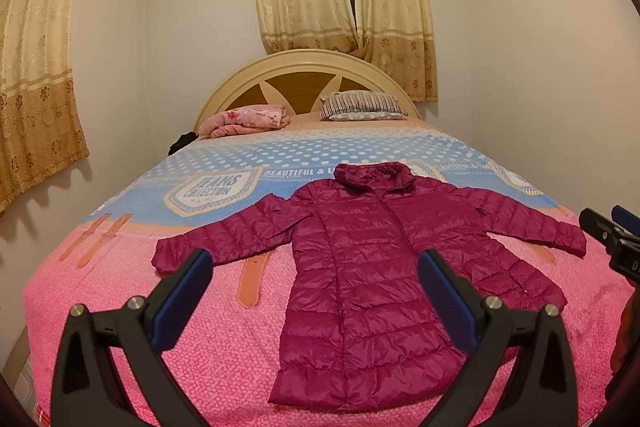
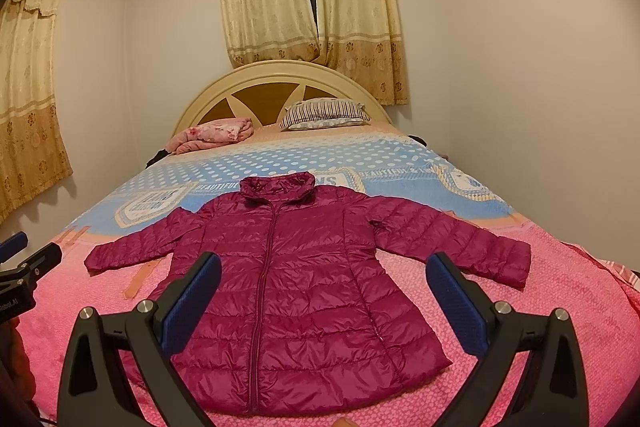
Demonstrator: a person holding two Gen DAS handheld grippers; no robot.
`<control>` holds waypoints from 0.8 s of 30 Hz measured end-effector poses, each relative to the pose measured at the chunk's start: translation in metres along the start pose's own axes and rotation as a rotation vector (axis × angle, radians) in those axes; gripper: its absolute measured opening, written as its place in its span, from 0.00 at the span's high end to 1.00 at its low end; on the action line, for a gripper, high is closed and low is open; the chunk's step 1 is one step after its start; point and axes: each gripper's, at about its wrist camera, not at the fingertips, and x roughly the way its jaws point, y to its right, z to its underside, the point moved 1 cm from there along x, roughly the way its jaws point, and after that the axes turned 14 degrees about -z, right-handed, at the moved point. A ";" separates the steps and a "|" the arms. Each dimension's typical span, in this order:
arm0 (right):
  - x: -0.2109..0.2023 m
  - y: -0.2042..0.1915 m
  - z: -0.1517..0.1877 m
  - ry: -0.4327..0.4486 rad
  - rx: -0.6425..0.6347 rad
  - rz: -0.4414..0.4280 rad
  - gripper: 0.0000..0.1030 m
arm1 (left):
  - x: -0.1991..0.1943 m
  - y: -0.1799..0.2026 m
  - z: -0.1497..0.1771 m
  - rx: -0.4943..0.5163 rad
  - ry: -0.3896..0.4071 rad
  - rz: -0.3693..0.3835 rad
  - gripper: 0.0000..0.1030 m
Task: Fold large clothes
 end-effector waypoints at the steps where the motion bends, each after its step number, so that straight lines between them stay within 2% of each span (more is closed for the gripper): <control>1: 0.000 0.000 0.000 0.000 0.002 0.002 0.01 | 0.000 0.000 0.000 0.000 0.001 0.000 0.00; 24: 0.001 -0.004 0.001 -0.006 0.013 -0.014 0.01 | -0.001 -0.001 -0.001 -0.001 0.004 -0.003 0.00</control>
